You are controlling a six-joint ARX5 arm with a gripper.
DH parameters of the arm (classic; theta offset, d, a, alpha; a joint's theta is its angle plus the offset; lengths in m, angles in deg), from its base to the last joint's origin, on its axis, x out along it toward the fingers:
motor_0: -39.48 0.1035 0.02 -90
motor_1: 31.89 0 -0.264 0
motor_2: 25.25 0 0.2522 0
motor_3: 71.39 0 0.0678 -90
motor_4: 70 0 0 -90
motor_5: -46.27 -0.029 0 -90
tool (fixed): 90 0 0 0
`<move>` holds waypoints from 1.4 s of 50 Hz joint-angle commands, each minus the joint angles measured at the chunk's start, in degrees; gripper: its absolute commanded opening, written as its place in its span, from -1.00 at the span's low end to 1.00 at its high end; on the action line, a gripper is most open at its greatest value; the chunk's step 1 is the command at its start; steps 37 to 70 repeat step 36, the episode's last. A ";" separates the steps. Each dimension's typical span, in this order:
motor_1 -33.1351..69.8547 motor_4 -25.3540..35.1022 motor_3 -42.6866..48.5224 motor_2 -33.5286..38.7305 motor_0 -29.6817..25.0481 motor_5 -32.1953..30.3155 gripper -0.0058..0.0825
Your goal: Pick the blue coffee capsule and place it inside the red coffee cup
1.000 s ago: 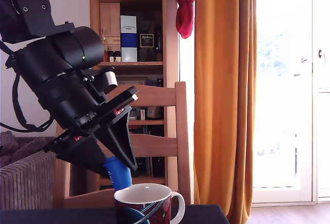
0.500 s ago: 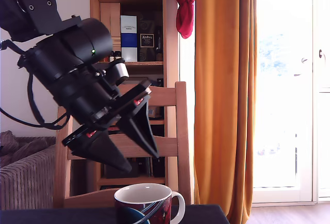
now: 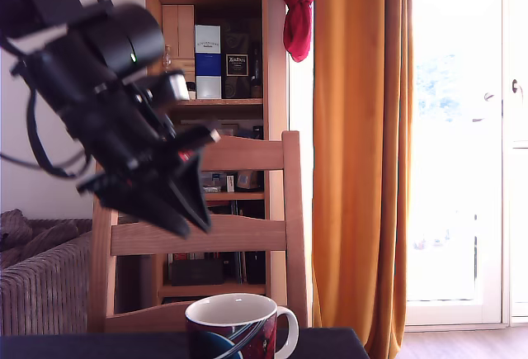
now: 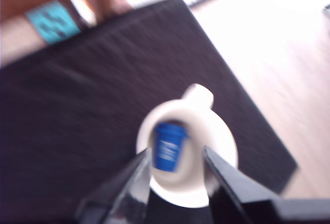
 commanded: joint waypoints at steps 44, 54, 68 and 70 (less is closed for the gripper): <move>-23.47 -9.66 8.44 1.07 25.29 -10.34 -0.90; -23.47 -9.66 8.44 1.07 25.29 -10.34 -0.90; -23.47 -9.66 8.44 1.07 25.29 -10.34 -0.90; -23.47 -9.66 8.44 1.07 25.29 -10.34 -0.90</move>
